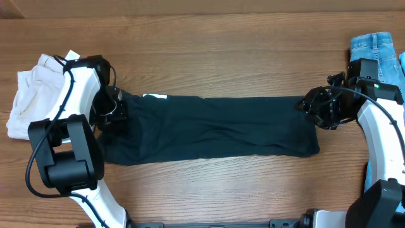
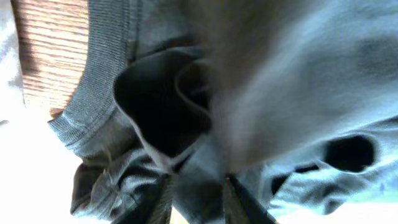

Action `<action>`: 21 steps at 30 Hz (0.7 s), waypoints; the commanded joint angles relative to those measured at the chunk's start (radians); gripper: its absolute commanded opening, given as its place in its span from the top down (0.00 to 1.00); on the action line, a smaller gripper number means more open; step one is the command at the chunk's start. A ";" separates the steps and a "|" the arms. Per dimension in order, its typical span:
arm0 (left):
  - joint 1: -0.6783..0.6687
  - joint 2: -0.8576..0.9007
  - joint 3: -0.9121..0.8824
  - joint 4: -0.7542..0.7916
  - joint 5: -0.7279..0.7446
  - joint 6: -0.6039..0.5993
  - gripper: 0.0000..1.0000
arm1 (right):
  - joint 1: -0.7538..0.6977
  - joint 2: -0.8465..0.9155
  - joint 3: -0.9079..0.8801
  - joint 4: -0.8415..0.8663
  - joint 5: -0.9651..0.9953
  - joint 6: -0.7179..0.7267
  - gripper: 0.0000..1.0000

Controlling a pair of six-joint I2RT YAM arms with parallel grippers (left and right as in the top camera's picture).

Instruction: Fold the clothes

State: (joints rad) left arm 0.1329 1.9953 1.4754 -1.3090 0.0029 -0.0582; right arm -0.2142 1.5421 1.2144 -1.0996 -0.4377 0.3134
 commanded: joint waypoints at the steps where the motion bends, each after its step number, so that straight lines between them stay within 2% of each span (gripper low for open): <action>1: 0.006 -0.035 -0.005 0.040 -0.035 -0.043 0.88 | 0.006 -0.003 0.009 0.001 0.003 -0.005 0.50; 4: 0.006 -0.076 0.033 0.045 0.019 -0.041 0.88 | 0.006 -0.003 0.009 0.001 0.003 -0.007 0.50; 6: -0.006 -0.185 0.047 0.148 0.134 -0.031 0.92 | 0.006 -0.003 0.009 0.005 0.003 -0.007 0.50; 9: -0.044 -0.203 0.046 0.251 0.234 0.011 0.96 | 0.006 -0.003 0.009 0.031 0.003 -0.006 0.50; 10: -0.061 -0.195 0.044 0.274 0.223 0.011 0.96 | 0.006 -0.003 0.009 0.039 0.003 -0.006 0.54; 12: -0.111 -0.135 0.025 0.316 0.151 0.010 0.96 | 0.006 -0.002 0.008 0.059 0.003 -0.003 0.73; 13: -0.124 -0.100 0.019 0.315 0.122 0.009 0.96 | 0.006 -0.001 0.006 0.066 0.003 -0.003 0.76; 16: -0.130 -0.008 0.010 0.294 0.104 -0.001 0.96 | 0.006 0.005 -0.018 0.096 0.003 -0.003 0.77; 21: -0.092 0.069 0.008 0.214 -0.060 -0.171 0.96 | 0.006 0.026 -0.064 0.121 0.003 -0.003 0.76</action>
State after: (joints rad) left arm 0.0040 2.0449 1.4906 -1.0634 0.0864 -0.1112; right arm -0.2142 1.5497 1.1843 -0.9958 -0.4377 0.3138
